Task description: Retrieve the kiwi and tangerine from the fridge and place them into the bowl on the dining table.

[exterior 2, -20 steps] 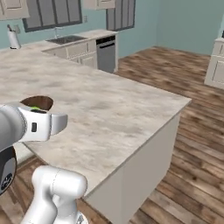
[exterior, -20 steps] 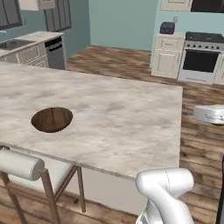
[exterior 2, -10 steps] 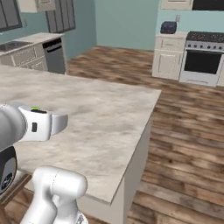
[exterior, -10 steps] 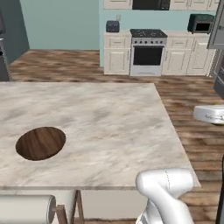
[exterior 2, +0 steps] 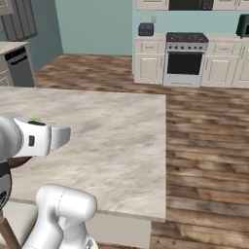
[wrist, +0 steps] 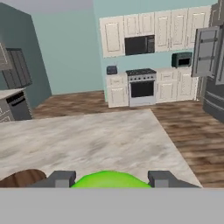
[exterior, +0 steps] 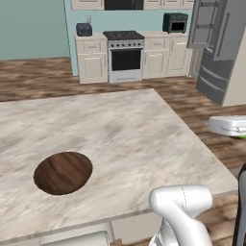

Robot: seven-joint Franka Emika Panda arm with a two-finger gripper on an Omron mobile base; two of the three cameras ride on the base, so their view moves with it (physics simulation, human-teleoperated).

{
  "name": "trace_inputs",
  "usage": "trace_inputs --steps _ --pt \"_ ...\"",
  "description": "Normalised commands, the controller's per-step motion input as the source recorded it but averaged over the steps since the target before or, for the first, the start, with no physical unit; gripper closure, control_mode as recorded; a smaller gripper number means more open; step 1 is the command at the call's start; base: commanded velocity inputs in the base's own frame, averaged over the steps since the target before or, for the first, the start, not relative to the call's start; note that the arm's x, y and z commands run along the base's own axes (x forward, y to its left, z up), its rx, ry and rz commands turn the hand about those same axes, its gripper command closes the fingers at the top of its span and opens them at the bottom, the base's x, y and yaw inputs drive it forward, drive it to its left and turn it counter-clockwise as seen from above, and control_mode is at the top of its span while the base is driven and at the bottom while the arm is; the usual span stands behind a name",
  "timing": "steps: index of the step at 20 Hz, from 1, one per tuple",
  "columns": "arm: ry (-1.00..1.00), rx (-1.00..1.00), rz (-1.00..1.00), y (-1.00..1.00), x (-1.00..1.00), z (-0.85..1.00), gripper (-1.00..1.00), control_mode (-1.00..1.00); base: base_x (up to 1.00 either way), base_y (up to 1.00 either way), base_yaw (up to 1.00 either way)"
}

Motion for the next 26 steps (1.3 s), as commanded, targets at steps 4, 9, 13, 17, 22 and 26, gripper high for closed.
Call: trace_inputs --steps 4,9,13,17,22,26 --pt "0.00 0.00 0.00 0.00 0.00 0.00 1.00 1.00 0.01 0.36 -0.13" --pt "0.00 0.00 0.00 0.00 0.00 0.00 1.00 1.00 0.05 0.00 0.00" --pt "0.00 0.00 0.00 0.00 0.00 0.00 1.00 1.00 0.13 0.00 0.00" --pt "0.00 0.00 0.00 0.00 0.00 0.00 1.00 1.00 0.12 0.00 0.00" --pt "0.05 0.00 0.02 0.13 0.08 -0.07 1.00 -1.00 0.06 0.03 0.00" --pt "0.16 0.00 0.06 0.50 0.24 -0.25 1.00 -1.00 0.00 0.00 0.00"
